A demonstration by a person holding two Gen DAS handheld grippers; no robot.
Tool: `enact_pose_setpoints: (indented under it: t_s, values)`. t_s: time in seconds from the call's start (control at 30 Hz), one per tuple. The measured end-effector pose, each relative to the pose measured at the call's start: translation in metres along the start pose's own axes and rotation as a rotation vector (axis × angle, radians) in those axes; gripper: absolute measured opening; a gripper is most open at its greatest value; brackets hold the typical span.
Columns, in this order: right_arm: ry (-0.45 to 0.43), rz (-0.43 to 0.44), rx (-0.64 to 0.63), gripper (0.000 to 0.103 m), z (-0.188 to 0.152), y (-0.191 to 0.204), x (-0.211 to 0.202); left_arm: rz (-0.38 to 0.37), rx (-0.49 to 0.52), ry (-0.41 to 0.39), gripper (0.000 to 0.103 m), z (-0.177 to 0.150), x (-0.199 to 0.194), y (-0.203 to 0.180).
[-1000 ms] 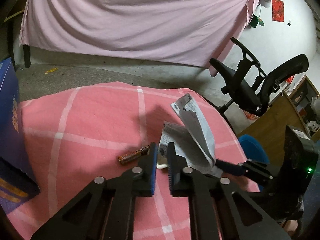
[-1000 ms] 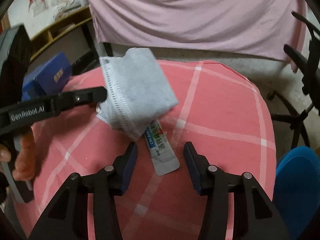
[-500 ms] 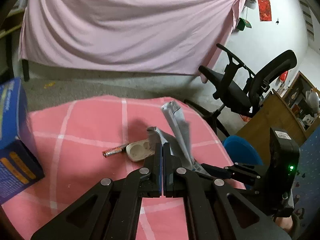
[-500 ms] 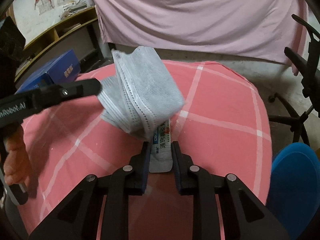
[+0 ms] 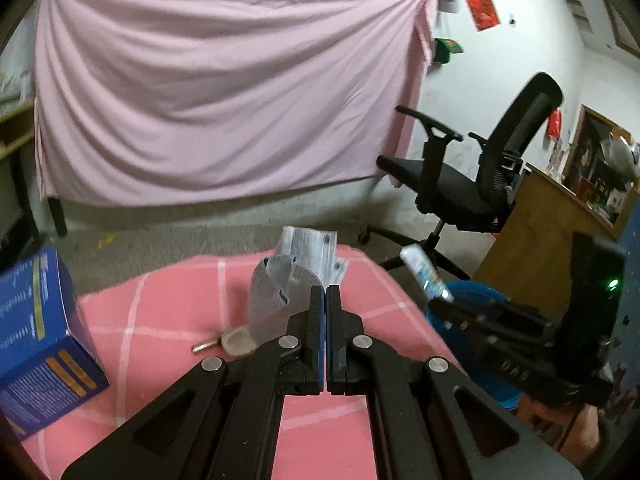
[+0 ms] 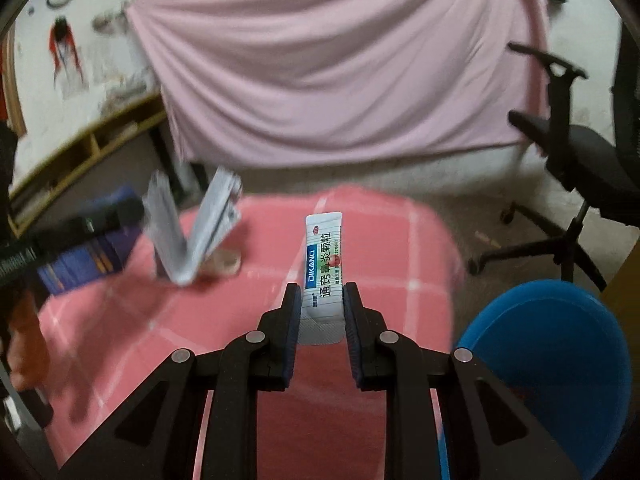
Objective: Collect trash
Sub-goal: 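Lift the mask and white packet and carry both tools over the blue bin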
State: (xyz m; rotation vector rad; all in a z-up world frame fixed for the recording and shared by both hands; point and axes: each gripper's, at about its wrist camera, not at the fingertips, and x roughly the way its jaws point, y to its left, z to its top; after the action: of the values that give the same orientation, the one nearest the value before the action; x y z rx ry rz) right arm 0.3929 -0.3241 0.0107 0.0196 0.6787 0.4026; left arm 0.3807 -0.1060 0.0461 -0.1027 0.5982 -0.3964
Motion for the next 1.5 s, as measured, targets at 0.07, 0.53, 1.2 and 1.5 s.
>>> enact_pose_setpoints:
  t_s: [0.07,0.53,1.2,1.5]
  values:
    - [-0.084,-0.008,0.006,0.019,0.001,-0.001,-0.016,0.003,0.033,-0.024,0.0,0.003,0.001,-0.015]
    - [-0.473,-0.115,0.024,0.019,-0.002,-0.039,-0.106,-0.048,0.222,-0.18,0.0,0.011,-0.001,-0.119]
    - [-0.377,-0.269,0.265,0.02,-0.041,-0.142,-0.138,-0.189,0.251,-0.037,0.0,-0.01,0.072,-0.229]
    - [-0.309,-0.276,0.345,0.021,-0.053,-0.165,-0.138,-0.179,0.196,0.085,0.0,-0.018,0.096,-0.228]
